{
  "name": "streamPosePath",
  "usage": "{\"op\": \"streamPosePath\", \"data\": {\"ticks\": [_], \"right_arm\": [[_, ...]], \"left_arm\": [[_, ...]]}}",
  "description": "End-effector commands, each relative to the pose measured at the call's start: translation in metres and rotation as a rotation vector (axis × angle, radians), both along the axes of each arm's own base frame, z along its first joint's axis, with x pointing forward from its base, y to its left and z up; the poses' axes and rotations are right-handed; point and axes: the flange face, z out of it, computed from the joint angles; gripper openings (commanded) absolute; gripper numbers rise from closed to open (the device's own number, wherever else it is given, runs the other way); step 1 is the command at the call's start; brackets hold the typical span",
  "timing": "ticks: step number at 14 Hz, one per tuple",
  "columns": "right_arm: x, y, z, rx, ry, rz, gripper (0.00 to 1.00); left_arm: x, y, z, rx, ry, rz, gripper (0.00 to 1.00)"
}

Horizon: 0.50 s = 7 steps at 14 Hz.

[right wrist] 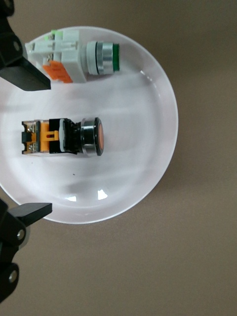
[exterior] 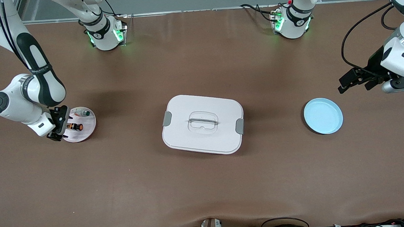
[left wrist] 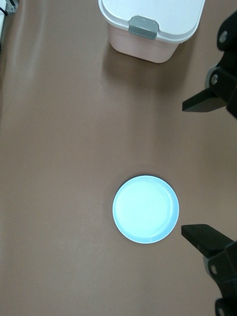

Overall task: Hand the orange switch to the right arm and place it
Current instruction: 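Open the right gripper to release the switch on the plate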

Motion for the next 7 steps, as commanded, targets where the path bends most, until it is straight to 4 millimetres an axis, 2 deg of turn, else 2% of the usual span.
{"op": "streamPosePath", "data": {"ticks": [1,3,7], "right_arm": [[0.001,0.002,0.023,0.006,0.031,-0.069,1.0],[-0.002,0.001,0.037,0.011,0.065,-0.157,1.0],[-0.003,0.008,0.085,0.01,0.087,-0.336,1.0]], "left_arm": [[0.008,-0.003,0.008,0.007,0.001,-0.008,1.0],[0.008,-0.003,0.008,0.007,0.002,-0.008,1.0],[0.008,-0.005,0.011,0.023,-0.007,-0.021,1.0]]}}
